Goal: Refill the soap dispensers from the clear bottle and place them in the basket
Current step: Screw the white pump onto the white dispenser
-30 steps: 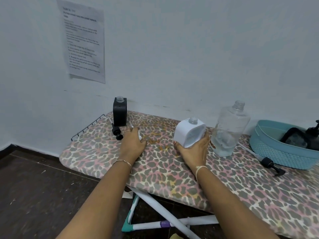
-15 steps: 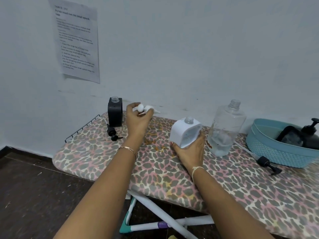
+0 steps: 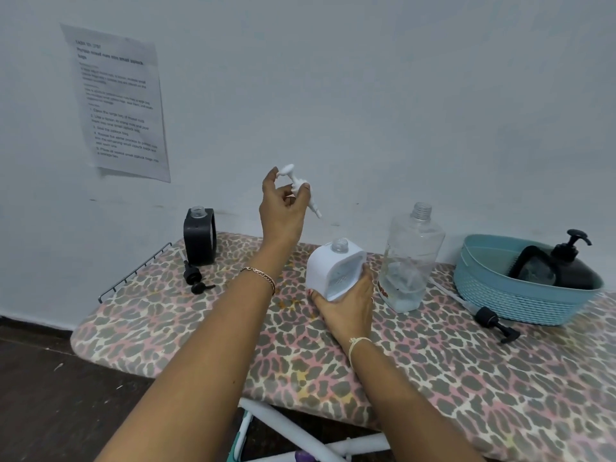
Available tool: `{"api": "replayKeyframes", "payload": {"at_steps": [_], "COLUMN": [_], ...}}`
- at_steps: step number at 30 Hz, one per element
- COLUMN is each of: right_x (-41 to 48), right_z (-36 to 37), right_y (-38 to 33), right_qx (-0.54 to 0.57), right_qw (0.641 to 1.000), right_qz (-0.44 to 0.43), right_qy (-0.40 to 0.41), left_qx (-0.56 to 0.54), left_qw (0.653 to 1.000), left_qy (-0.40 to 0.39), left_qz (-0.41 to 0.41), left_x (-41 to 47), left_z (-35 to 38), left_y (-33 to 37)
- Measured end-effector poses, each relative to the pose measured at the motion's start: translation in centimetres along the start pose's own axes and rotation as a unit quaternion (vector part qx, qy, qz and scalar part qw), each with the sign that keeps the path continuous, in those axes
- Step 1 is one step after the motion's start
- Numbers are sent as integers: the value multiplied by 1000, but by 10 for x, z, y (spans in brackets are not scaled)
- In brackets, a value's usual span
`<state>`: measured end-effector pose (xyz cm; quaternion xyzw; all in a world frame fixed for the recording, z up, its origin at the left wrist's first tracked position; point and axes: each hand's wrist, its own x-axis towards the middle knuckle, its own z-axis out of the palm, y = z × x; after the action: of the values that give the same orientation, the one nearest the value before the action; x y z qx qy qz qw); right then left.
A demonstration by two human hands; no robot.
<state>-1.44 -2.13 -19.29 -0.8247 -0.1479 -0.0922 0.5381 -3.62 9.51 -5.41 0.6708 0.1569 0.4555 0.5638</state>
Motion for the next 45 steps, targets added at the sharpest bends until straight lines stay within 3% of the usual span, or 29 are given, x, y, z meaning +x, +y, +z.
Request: {"api": "replayKeyframes", "payload": {"at_steps": [15,29,33,39,45], "right_x": [-1,-1,0,1,0], "right_z": [0,0,1,2,2], "right_y": [0,1,1,3,3], "right_qx": [0,-11,-4,-8,-12], "right_qw": [1000,1000,1000,1000,1000], "right_qz": [-8,-18,-21,-18,-24], "right_qy": [3,2,2,2,1], "left_qx": [60,133,136,145,91], "left_qw": [995,964,965,969,968], "left_qy": [-38,-231,-225,-198,-230], "left_qz": [69,21,-3,26,-44], "left_x": [2,-24,-28,-28,-24], "left_z": [29,29,27,28,26], "left_y": [12,-26,-32,-38,-41]}}
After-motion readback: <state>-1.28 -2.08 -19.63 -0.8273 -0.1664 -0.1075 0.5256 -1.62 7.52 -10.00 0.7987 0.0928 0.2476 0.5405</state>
